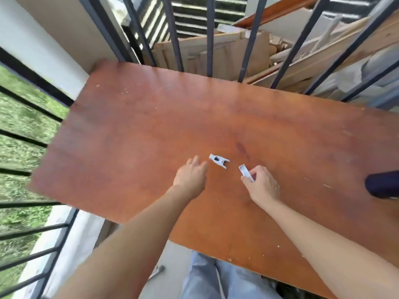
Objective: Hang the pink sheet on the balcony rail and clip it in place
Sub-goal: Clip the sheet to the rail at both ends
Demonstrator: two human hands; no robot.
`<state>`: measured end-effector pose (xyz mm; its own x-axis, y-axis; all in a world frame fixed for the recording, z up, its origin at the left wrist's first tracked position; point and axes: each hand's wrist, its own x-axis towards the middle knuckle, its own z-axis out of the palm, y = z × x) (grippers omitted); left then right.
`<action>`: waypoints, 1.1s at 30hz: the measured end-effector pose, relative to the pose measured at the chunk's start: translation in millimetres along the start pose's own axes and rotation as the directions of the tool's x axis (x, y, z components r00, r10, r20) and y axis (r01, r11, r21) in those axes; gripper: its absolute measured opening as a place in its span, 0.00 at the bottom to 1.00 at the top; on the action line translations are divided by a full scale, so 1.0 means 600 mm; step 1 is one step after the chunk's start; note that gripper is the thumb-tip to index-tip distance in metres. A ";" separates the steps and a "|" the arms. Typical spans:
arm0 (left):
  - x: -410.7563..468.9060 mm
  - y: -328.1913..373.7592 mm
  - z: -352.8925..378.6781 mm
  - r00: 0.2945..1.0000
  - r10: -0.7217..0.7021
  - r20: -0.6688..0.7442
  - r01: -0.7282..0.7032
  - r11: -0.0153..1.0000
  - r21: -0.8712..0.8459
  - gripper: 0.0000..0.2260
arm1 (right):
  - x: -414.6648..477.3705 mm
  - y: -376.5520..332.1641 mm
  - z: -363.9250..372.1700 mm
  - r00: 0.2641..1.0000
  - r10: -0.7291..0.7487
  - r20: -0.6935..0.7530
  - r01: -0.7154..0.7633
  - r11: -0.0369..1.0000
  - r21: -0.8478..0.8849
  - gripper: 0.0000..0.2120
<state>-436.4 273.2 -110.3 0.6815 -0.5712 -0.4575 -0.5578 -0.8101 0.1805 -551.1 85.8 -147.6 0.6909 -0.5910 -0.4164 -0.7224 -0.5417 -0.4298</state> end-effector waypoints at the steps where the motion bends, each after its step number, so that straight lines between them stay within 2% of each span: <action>1: 0.032 0.011 0.004 1.000 0.027 -0.010 -0.027 0.999 0.034 0.17 | -0.004 0.011 -0.006 1.000 0.010 0.002 -0.010 1.000 0.002 0.09; 4: 0.110 0.035 0.028 0.995 0.095 -0.037 -0.090 0.990 0.112 0.24 | -0.017 0.043 -0.018 1.000 0.026 0.002 -0.026 1.000 0.011 0.10; 5: 0.125 0.040 0.034 0.992 0.117 -0.047 -0.110 0.986 0.128 0.24 | -0.021 0.051 -0.021 1.000 0.017 0.004 -0.017 1.000 0.016 0.10; 8: 0.148 0.047 0.046 0.974 0.199 -0.106 -0.181 0.970 0.162 0.15 | -0.029 0.078 -0.026 0.999 -0.041 0.004 0.040 0.999 0.037 0.14; 10: 0.146 0.040 0.049 0.955 0.252 -0.159 -0.227 0.961 0.157 0.13 | -0.032 0.088 -0.028 0.998 -0.067 -0.001 0.067 0.997 0.042 0.20; 12: 0.133 0.031 0.047 0.943 0.258 -0.208 -0.239 0.964 0.113 0.12 | -0.030 0.088 -0.029 0.994 -0.108 -0.010 0.108 0.994 0.023 0.17; 15: 0.090 0.007 0.033 0.960 0.171 -0.220 -0.185 0.982 -0.042 0.09 | -0.028 0.058 -0.029 0.977 -0.212 -0.015 0.212 0.977 -0.021 0.13; 19: -0.011 -0.056 0.012 0.973 -0.045 -0.227 -0.018 0.963 -0.268 0.08 | -0.031 -0.024 -0.022 0.908 -0.415 0.064 0.417 0.908 -0.029 0.12; 22: -0.117 -0.114 0.011 0.952 -0.228 -0.204 0.145 0.924 -0.355 0.07 | -0.043 -0.102 -0.001 0.813 -0.561 0.155 0.573 0.819 -0.039 0.13; 25: -0.255 -0.166 0.022 0.881 -0.436 -0.183 0.328 0.842 -0.427 0.08 | -0.078 -0.192 0.033 0.694 -0.679 0.239 0.708 0.704 -0.057 0.14; 29: -0.469 -0.217 0.077 0.702 -0.704 -0.113 0.580 0.656 -0.483 0.19 | -0.182 -0.320 0.106 0.478 -0.790 0.385 0.854 0.520 0.006 0.19; 31: -0.575 -0.226 0.124 0.586 -0.806 -0.088 0.679 0.547 -0.490 0.24 | -0.252 -0.367 0.145 0.368 -0.811 0.455 0.891 0.448 0.078 0.16; 33: -0.691 -0.216 0.181 0.455 -0.890 -0.026 0.749 0.399 -0.530 0.24 | -0.344 -0.402 0.188 0.216 -0.819 0.532 0.934 0.331 0.131 0.12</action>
<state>-697.9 629.4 -38.5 0.8190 0.4573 -0.3465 0.5388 -0.8206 0.1905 -516.1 406.0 -48.5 0.7557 0.6339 -0.1643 0.4099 -0.6535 -0.6364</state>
